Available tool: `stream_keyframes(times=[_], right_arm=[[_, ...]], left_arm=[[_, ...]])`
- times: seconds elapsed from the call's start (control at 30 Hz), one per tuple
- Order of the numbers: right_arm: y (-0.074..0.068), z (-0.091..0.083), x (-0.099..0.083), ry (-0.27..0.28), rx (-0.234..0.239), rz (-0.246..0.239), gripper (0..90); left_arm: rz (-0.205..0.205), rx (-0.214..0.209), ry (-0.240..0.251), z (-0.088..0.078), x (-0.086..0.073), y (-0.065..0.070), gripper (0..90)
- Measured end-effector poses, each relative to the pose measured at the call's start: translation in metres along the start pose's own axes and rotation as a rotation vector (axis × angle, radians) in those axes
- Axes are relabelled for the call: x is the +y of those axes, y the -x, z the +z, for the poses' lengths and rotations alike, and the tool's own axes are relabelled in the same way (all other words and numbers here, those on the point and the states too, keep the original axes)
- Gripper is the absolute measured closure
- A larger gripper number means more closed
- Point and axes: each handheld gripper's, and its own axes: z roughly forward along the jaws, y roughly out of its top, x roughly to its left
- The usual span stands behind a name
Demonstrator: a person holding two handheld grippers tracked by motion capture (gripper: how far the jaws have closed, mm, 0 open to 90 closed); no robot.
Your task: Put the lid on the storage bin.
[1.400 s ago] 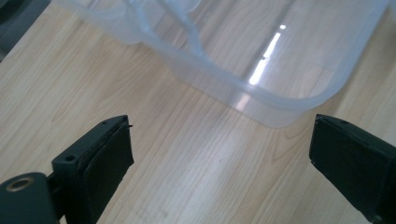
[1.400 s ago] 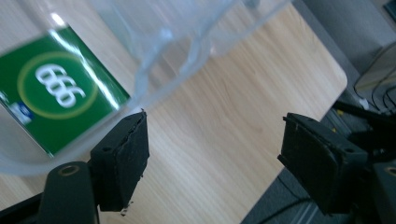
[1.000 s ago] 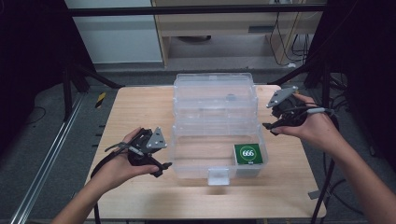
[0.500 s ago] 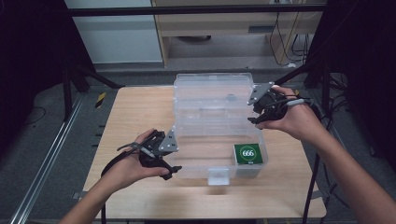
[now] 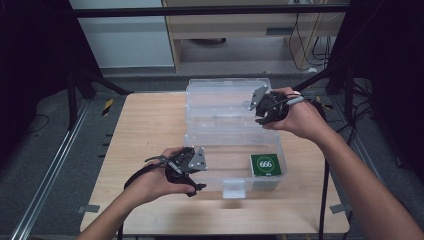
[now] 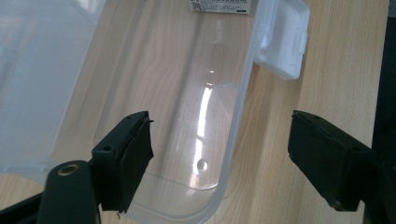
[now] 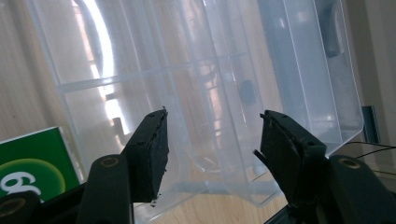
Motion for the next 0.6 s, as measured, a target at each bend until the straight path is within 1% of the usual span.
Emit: stream_keyframes(times=[0.1, 0.17, 0.2, 0.27, 0.3, 0.37, 0.4, 0.43, 0.47, 0.53, 0.57, 0.6], right_arm=[[0.004, 0.006, 0.004, -0.007, 0.014, -0.004, 48.0], [0.005, 0.011, 0.006, -0.013, 0.027, -0.014, 50.0], [0.006, 0.014, 0.008, -0.021, 0.033, -0.027, 53.1], [0.006, 0.016, 0.008, -0.026, 0.039, -0.030, 54.3], [0.007, 0.019, 0.009, -0.032, 0.045, -0.046, 56.6], [0.008, 0.021, 0.010, -0.046, 0.049, -0.067, 59.8], [0.008, 0.022, 0.010, -0.047, 0.053, -0.067, 60.7], [0.008, 0.023, 0.011, -0.053, 0.056, -0.069, 64.2], [0.008, 0.023, 0.011, -0.053, 0.056, -0.069, 64.2], [0.009, 0.026, 0.011, -0.055, 0.069, -0.084, 72.3], [0.009, 0.027, 0.011, -0.058, 0.061, -0.092, 74.7], [0.009, 0.027, 0.011, -0.058, 0.061, -0.092, 74.7]], left_arm=[[0.005, -0.011, -0.009, 0.006, 0.000, 0.000, 21.9], [0.003, -0.017, -0.007, 0.008, 0.000, 0.001, 22.5], [0.005, -0.023, -0.013, 0.010, 0.000, 0.001, 22.5], [0.025, -0.029, -0.029, 0.015, -0.001, 0.004, 22.5], [0.037, -0.027, -0.037, 0.017, -0.001, 0.004, 22.5], [0.031, -0.030, -0.039, 0.020, -0.002, 0.005, 22.5], [0.026, -0.033, -0.041, 0.021, -0.002, 0.006, 22.5], [0.025, -0.035, -0.039, 0.022, -0.002, 0.006, 22.5], [0.028, -0.037, -0.041, 0.023, -0.002, 0.006, 22.5], [0.036, -0.041, -0.047, 0.025, -0.002, 0.007, 25.8], [0.037, -0.044, -0.048, 0.026, -0.002, 0.007, 28.4], [0.037, -0.044, -0.048, 0.026, -0.002, 0.007, 30.8]])
